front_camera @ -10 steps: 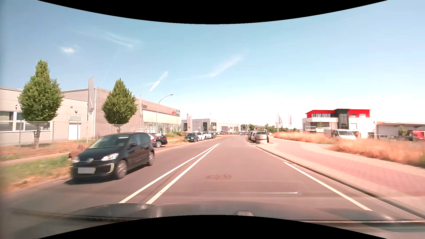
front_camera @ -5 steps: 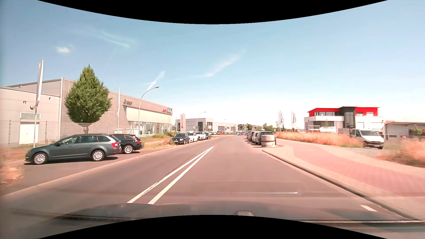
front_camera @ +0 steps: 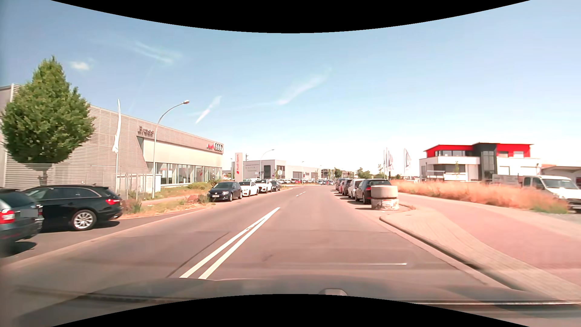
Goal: Follow the waypoints while adhering to traffic rules and regulations
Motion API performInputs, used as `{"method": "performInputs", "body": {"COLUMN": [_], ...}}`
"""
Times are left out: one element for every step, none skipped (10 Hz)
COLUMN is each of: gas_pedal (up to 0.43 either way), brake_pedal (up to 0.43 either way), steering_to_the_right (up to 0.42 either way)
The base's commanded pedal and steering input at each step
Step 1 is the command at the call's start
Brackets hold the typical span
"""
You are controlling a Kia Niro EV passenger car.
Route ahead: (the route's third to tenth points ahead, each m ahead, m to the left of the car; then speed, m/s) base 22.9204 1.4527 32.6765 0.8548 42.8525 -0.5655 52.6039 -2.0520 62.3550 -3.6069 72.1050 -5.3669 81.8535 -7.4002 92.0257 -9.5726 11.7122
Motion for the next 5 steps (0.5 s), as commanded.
{"method": "performInputs", "body": {"gas_pedal": [0.047,0.047,0.047,0.047,0.047], "brake_pedal": [0.000,0.000,0.000,0.000,0.000], "steering_to_the_right": [0.009,0.008,0.007,0.007,0.007]}}
